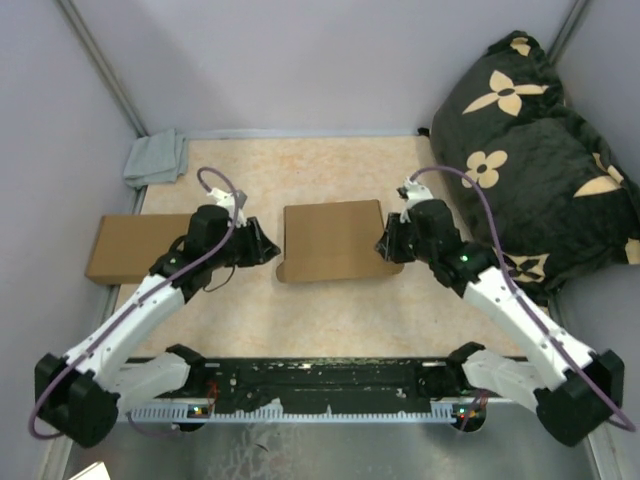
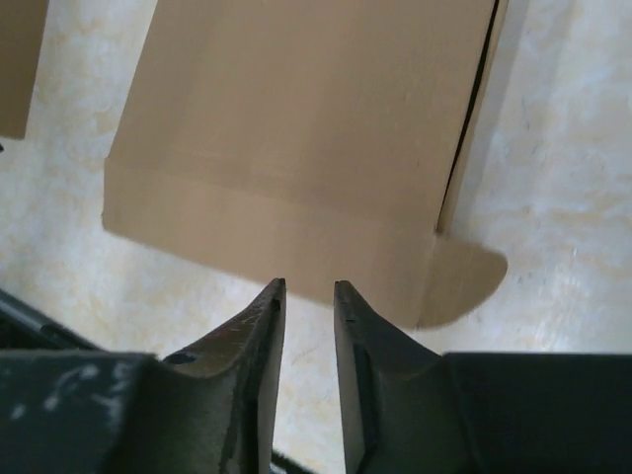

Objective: Fold the paper box

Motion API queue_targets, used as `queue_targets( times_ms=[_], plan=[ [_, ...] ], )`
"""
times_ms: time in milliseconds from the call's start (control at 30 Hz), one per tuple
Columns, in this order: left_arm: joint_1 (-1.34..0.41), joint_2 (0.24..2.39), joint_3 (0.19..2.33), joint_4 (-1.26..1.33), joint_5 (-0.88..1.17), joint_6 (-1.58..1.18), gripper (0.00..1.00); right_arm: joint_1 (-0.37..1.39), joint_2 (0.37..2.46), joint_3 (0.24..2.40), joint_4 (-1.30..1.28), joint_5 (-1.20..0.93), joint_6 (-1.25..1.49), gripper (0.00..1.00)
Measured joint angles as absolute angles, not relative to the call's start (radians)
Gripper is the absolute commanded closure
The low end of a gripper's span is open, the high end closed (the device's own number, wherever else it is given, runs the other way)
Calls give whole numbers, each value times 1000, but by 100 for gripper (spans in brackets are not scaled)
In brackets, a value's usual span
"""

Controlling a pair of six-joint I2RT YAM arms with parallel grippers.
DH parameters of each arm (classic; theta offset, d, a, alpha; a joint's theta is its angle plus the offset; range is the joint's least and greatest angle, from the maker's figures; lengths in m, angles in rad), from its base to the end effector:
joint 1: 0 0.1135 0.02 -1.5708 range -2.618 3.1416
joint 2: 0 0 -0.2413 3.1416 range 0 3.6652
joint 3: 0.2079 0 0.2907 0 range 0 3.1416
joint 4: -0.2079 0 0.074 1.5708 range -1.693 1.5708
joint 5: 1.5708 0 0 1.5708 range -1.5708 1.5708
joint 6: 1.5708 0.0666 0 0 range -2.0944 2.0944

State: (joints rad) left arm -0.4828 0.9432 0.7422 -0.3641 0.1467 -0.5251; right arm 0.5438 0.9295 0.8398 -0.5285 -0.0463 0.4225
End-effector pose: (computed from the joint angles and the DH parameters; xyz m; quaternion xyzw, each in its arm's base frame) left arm 0.2498 -0.1419 0.2359 0.0168 0.8744 -0.2883 0.3899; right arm 0.2370 0.1469 0.2597 -0.0644 0.8862 0.2312 0.3963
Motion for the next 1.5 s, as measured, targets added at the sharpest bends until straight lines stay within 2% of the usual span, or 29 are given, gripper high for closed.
queue_targets(
  times_ms=[267,400,467,700,867,933,967,1033,1100,1167,1333,1500],
  plan=[
    [-485,1280,872,-207,207,-469,55,493,1326,905,-347,-33,412,82],
    [-489,1524,949,-206,236,-439,57,492,1496,919,-322,-45,415,83],
    [-486,1611,984,-211,255,-432,57,492,1523,952,-309,-43,413,82],
    [-489,1652,1065,-252,226,-392,56,488,1541,971,-286,-46,422,80],
    [-489,1689,1166,-322,175,-374,51,488,1554,1009,-309,-47,429,77],
    [-488,1679,1189,-332,156,-361,49,488,1548,1016,-315,-47,432,70],
    [-487,1670,1193,-334,150,-356,48,488,1539,1016,-321,-46,435,62],
    [-485,1636,1195,-340,137,-337,40,488,1502,1016,-347,-39,441,38],
    [-480,1581,1193,-348,128,-319,31,488,1433,1016,-375,-27,434,5],
    [-479,1495,1170,-338,122,-309,25,486,1349,1015,-394,-15,430,1],
    [-475,1214,909,-230,120,-323,24,460,1115,894,-373,-4,404,1],
    [-475,1133,675,-187,116,-370,24,454,1109,778,-386,-1,400,1]
  ],
)
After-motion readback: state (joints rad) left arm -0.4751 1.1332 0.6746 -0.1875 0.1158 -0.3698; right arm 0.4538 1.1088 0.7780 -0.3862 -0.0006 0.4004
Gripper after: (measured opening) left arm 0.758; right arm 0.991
